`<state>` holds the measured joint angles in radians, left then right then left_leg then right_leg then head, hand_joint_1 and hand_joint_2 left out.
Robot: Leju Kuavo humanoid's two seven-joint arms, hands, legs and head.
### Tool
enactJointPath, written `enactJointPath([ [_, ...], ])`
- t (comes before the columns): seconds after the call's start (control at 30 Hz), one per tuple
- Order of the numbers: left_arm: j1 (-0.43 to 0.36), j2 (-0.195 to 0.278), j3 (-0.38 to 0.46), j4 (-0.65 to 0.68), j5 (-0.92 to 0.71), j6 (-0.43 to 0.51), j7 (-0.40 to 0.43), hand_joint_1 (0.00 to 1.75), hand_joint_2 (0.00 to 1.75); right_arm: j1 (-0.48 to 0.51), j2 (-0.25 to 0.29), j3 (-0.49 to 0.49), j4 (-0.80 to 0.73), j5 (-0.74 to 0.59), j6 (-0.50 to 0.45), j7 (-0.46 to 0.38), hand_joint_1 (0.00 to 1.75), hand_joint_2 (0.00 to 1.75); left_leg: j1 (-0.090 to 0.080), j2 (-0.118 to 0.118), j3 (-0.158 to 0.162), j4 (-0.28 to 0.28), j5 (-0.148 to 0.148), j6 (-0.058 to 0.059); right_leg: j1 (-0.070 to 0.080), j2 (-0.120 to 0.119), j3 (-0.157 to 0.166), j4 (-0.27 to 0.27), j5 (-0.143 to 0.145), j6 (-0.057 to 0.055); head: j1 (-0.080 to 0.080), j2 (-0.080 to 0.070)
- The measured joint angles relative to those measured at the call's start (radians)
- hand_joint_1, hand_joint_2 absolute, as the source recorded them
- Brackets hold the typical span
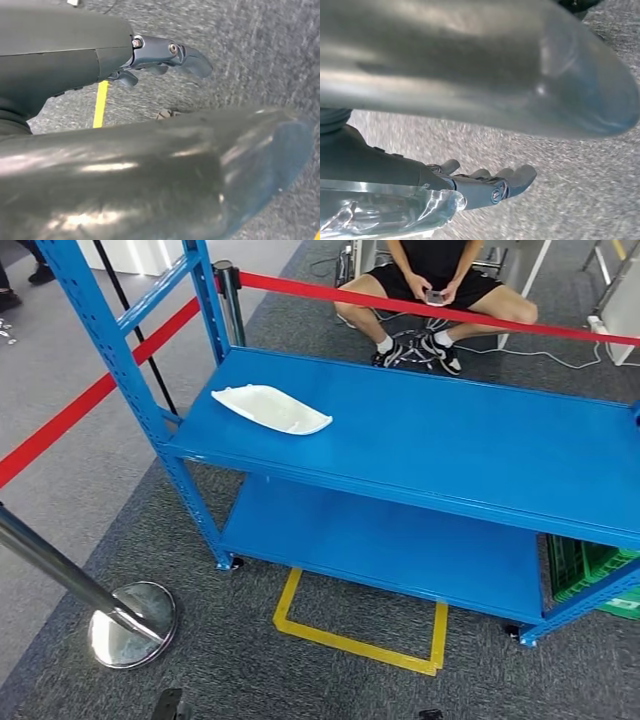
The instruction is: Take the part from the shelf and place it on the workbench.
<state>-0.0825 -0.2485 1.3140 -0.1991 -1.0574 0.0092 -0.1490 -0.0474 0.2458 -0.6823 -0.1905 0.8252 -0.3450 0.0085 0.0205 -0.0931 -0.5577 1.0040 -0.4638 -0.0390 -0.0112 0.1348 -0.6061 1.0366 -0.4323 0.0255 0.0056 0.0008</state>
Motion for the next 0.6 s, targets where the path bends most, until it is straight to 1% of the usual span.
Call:
enactJointPath([
  [0.03, -0.001, -0.001, 0.003, 0.0, 0.002, -0.004, -0.002, 0.0, 0.44, 0.001, 0.0, -0.005, 0.0, -0.008, -0.001, 0.005, 0.0, 0.0, -0.001, 0.004, 0.002, -0.007, -0.002, 0.007, -0.001, 0.009, -0.004, -0.002, 0.002, 0.007, 0.0, 0.0],
  [0.07, -0.002, -0.002, 0.005, 0.0, 0.002, -0.007, -0.004, 0.0, 0.87, 0.003, 0.0, -0.01, 0.0, -0.018, 0.0, 0.017, 0.0, 0.0, -0.001, 0.013, 0.002, -0.007, 0.001, 0.015, -0.003, 0.011, -0.006, -0.005, 0.004, 0.013, -0.001, 0.0],
  [0.1, -0.003, -0.003, 0.007, 0.0, 0.0, -0.012, -0.009, 0.0, 1.31, 0.006, 0.0, -0.017, 0.0, -0.03, 0.007, 0.036, 0.0, 0.0, -0.001, 0.021, 0.003, -0.009, 0.003, 0.022, -0.002, -0.004, -0.01, 0.0, -0.001, 0.018, 0.0, 0.0],
  [0.13, -0.003, -0.004, 0.008, 0.0, -0.002, -0.019, -0.016, 0.0, 1.75, 0.006, 0.0, -0.027, 0.0, -0.049, 0.021, 0.055, 0.0, 0.0, -0.001, 0.029, 0.003, -0.012, 0.005, 0.03, -0.001, -0.031, -0.022, 0.023, -0.016, 0.022, 0.004, 0.0],
  [0.17, -0.002, -0.004, 0.009, 0.0, 0.0, -0.026, -0.024, 0.0, 1.75, 0.005, 0.0, -0.04, 0.001, -0.077, 0.038, 0.069, 0.0, 0.0, -0.001, 0.038, 0.004, -0.013, 0.006, 0.036, 0.001, -0.064, -0.043, 0.066, -0.043, 0.024, 0.006, 0.0],
  [0.2, 0.0, -0.004, 0.011, 0.0, 0.005, -0.033, -0.031, 0.0, 1.75, 0.003, 0.001, -0.057, 0.001, -0.109, 0.054, 0.075, 0.0, 0.0, -0.004, 0.047, 0.005, -0.013, 0.006, 0.039, 0.002, -0.096, -0.071, 0.128, -0.076, 0.026, 0.009, 0.0],
  [0.23, 0.003, -0.004, 0.014, 0.0, 0.013, -0.039, -0.037, 0.0, 1.75, 0.0, 0.002, -0.077, 0.001, -0.141, 0.066, 0.073, 0.0, 0.0, -0.006, 0.057, 0.005, -0.013, 0.005, 0.042, 0.002, -0.113, -0.103, 0.197, -0.109, 0.028, 0.01, 0.0],
  [0.27, 0.006, -0.004, 0.017, 0.0, 0.022, -0.042, -0.04, 0.0, 1.75, -0.002, 0.003, -0.098, 0.001, -0.169, 0.075, 0.069, 0.0, 0.0, -0.008, 0.067, 0.005, -0.013, 0.004, 0.043, 0.002, -0.121, -0.128, 0.251, -0.128, 0.029, 0.009, 0.0],
  [0.3, 0.007, -0.004, 0.022, 0.0, 0.032, -0.045, -0.04, 0.0, 1.75, -0.003, 0.005, -0.12, 0.001, -0.195, 0.081, 0.064, 0.0, 0.0, -0.01, 0.075, 0.005, -0.013, 0.003, 0.043, 0.002, -0.124, -0.137, 0.274, -0.131, 0.029, 0.009, 0.0],
  [0.33, 0.007, -0.005, 0.028, 0.0, 0.044, -0.048, -0.038, 0.0, 1.75, -0.002, 0.006, -0.141, 0.001, -0.216, 0.085, 0.06, 0.0, 0.0, -0.01, 0.08, 0.006, -0.013, 0.003, 0.043, 0.002, -0.126, -0.126, 0.259, -0.115, 0.029, 0.009, 0.0],
  [0.37, 0.007, -0.006, 0.035, 0.0, 0.056, -0.05, -0.032, 0.0, 1.75, -0.002, 0.007, -0.161, 0.001, -0.227, 0.083, 0.06, 0.0, 0.0, -0.01, 0.083, 0.008, -0.013, 0.002, 0.042, 0.001, -0.127, -0.095, 0.207, -0.085, 0.028, 0.009, 0.0],
  [0.4, 0.006, -0.007, 0.043, 0.0, 0.069, -0.052, -0.025, 0.0, 1.75, -0.002, 0.008, -0.177, 0.001, -0.228, 0.077, 0.063, 0.0, 0.0, -0.011, 0.084, 0.01, -0.012, 0.0, 0.039, 0.001, -0.129, -0.055, 0.137, -0.056, 0.027, 0.01, 0.0],
  [0.43, 0.005, -0.009, 0.052, 0.0, 0.079, -0.053, -0.016, 0.0, 1.75, -0.003, 0.009, -0.187, 0.001, -0.221, 0.071, 0.067, 0.0, 0.0, -0.013, 0.085, 0.012, -0.01, -0.003, 0.034, 0.001, -0.13, -0.018, 0.072, -0.036, 0.024, 0.009, 0.0],
  [0.47, 0.005, -0.01, 0.061, 0.0, 0.087, -0.054, -0.008, 0.0, 1.75, -0.003, 0.01, -0.193, 0.001, -0.213, 0.069, 0.07, 0.0, 0.0, -0.015, 0.086, 0.013, -0.01, -0.004, 0.029, 0.002, -0.131, 0.008, 0.028, -0.025, 0.021, 0.008, 0.0],
  [0.5, 0.005, -0.01, 0.068, 0.0, 0.09, -0.056, -0.003, 0.0, 1.75, -0.004, 0.011, -0.198, 0.001, -0.213, 0.072, 0.071, 0.0, 0.0, -0.017, 0.086, 0.013, -0.009, -0.005, 0.027, 0.001, -0.131, 0.02, 0.004, -0.022, 0.018, 0.007, 0.0],
  [0.53, 0.005, -0.01, 0.073, 0.0, 0.089, -0.059, 0.001, 0.0, 1.75, -0.005, 0.012, -0.204, 0.001, -0.218, 0.079, 0.07, 0.0, 0.44, -0.019, 0.086, 0.012, -0.008, -0.004, 0.032, 0.002, -0.13, 0.022, -0.001, -0.022, 0.016, 0.006, 0.0],
  [0.57, 0.006, -0.01, 0.076, 0.0, 0.085, -0.061, 0.001, 0.0, 1.75, -0.005, 0.014, -0.212, 0.001, -0.227, 0.086, 0.067, 0.0, 0.87, -0.02, 0.086, 0.012, -0.009, -0.002, 0.04, 0.001, -0.128, 0.02, -0.001, -0.02, 0.016, 0.004, 0.0],
  [0.6, 0.006, -0.01, 0.077, 0.0, 0.082, -0.063, 0.001, 0.0, 1.75, -0.005, 0.014, -0.217, 0.001, -0.231, 0.09, 0.065, 0.0, 1.16, -0.02, 0.086, 0.012, -0.009, -0.001, 0.047, 0.001, -0.128, 0.02, -0.002, -0.018, 0.016, 0.004, 0.0],
])
